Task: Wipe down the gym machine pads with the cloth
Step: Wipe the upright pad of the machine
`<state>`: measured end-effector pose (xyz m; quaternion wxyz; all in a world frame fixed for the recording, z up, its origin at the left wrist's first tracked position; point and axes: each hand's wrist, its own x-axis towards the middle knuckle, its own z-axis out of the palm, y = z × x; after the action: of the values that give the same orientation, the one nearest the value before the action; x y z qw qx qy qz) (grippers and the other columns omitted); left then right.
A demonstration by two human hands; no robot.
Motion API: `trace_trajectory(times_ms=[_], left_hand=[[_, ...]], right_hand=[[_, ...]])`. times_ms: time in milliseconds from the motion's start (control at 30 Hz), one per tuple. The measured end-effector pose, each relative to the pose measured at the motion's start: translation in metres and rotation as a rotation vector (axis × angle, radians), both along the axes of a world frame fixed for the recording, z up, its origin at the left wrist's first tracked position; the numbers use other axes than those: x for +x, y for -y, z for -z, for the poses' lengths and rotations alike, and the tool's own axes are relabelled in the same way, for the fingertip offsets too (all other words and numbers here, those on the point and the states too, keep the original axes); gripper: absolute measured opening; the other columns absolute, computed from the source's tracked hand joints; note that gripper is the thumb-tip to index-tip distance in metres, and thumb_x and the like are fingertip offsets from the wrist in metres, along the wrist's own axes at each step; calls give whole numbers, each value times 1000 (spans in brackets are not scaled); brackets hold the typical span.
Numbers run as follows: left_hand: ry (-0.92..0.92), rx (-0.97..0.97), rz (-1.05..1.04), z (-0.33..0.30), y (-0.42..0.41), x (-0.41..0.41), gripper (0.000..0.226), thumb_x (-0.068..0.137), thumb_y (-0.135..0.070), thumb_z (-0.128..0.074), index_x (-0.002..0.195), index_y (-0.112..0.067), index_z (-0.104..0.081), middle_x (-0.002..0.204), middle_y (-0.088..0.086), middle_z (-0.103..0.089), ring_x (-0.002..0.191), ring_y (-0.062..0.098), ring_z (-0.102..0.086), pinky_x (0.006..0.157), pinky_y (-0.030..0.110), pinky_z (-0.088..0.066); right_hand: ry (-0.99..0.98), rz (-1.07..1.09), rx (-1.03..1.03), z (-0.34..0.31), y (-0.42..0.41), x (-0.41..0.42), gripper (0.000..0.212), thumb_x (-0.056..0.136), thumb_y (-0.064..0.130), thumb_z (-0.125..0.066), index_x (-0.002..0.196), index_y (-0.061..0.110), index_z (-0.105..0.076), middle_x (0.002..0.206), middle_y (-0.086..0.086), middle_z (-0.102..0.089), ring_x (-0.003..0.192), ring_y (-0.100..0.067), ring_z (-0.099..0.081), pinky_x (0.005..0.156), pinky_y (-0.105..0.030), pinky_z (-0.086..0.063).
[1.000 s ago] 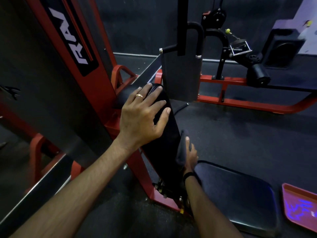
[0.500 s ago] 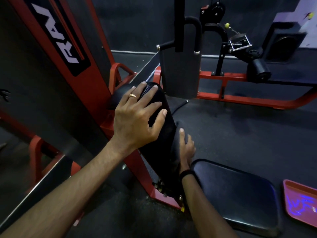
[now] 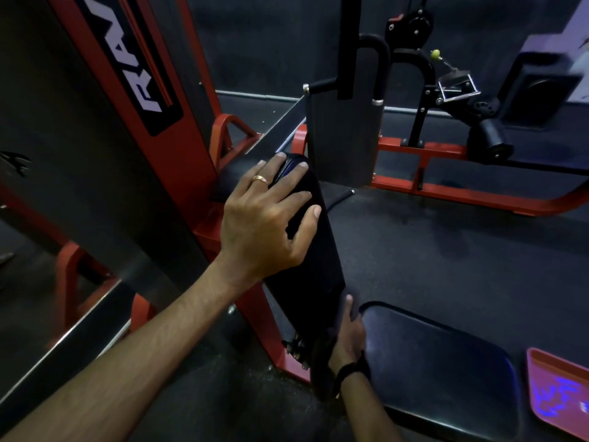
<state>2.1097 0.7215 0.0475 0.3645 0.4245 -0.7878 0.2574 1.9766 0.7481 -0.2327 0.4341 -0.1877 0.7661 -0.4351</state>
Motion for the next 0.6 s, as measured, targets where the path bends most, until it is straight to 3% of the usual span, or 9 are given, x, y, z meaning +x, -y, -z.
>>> trace_trajectory(times_ms=[67,167,233,367,433,500,600], left_hand=[[-1,3,7,0,0,0,32,93,-32,-58,94,-8,-79,121,12,-71,122,35,-61,100,52,-48],[-7,-2,9,1,1,1,30,92,-31,-60,94,-8,-79,121,12,-71,122,35,-61,100,51,-48],[-12,-14,11,1,1,1,29,91,-31,-61,94,-9,-79,121,11,-71,122,35,-61,100,50,-48],[-19,-26,17,1,2,1,29,90,-31,-62,92,-8,-80,120,11,-72,120,34,-62,101,48,-48],[-22,-30,19,1,2,1,29,90,-30,-62,93,-8,-79,120,10,-72,121,34,-62,101,48,-48],[-26,-15,16,1,2,0,31,90,-32,-61,99,-8,-79,122,10,-71,122,33,-61,102,47,-47],[-95,53,11,-2,-1,1,44,92,-39,-55,118,-8,-73,133,12,-64,127,30,-58,108,43,-43]], right_hand=[[-55,-42,-24,-42,7,8,87,89,82,-33,136,14,-58,131,-18,-62,122,-40,-56,106,-50,-43],[-115,-92,-185,-77,31,2,90,83,89,-26,123,17,-64,123,-16,-64,116,-38,-57,102,-52,-44],[-86,-116,-187,-72,52,-7,89,81,88,-27,122,19,-64,123,-16,-63,116,-38,-57,104,-53,-43],[4,-237,-114,-3,65,-24,80,89,81,-33,134,19,-57,132,-14,-61,122,-35,-56,106,-51,-44],[81,-158,-79,53,58,-27,101,71,99,-32,136,25,-55,135,-8,-61,123,-30,-57,106,-50,-46],[147,-48,14,65,44,-24,110,62,105,-32,135,26,-55,136,-11,-60,121,-34,-57,106,-55,-44],[101,-46,62,-10,16,-8,93,88,85,-30,147,15,-47,147,-20,-49,131,-42,-48,113,-57,-32]])
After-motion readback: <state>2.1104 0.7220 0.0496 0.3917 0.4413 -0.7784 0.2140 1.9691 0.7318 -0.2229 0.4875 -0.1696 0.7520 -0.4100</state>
